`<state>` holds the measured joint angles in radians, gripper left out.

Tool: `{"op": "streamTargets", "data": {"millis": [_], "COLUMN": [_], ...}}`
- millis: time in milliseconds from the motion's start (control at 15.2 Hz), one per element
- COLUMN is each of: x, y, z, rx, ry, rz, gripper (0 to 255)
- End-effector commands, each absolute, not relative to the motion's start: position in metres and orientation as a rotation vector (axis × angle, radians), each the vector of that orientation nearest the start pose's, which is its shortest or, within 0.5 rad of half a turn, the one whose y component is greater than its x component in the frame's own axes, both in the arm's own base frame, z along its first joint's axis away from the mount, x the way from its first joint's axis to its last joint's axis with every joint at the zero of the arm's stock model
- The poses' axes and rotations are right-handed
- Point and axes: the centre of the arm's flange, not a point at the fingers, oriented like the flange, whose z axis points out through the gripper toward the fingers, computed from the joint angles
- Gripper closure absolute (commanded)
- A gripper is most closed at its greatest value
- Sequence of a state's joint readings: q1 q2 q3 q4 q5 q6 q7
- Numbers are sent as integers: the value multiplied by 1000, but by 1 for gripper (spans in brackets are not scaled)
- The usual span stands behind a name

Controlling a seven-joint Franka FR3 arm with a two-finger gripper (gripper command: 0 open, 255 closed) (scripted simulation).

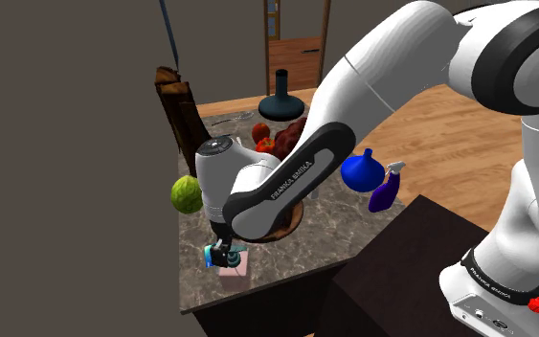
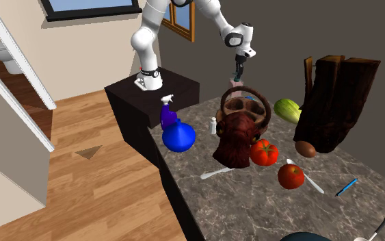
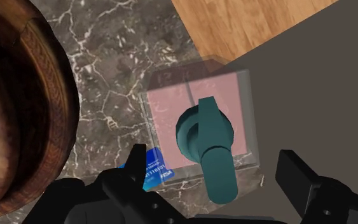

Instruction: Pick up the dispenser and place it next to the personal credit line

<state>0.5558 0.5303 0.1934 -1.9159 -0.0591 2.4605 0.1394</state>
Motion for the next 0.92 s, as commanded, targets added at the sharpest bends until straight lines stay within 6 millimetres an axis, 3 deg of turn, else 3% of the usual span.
{"op": "streamTargets", "data": {"millis": [0,66,330,858], "x": [466,466,467,467], "y": [426,426,423,423], "z": [222,222,272,272], "rx": [-2927,-2927,-2927,-2927], "ry": [-951,-951,-951,-951], "rz": [4,4,4,4], "gripper": [0,0,0,0]}}
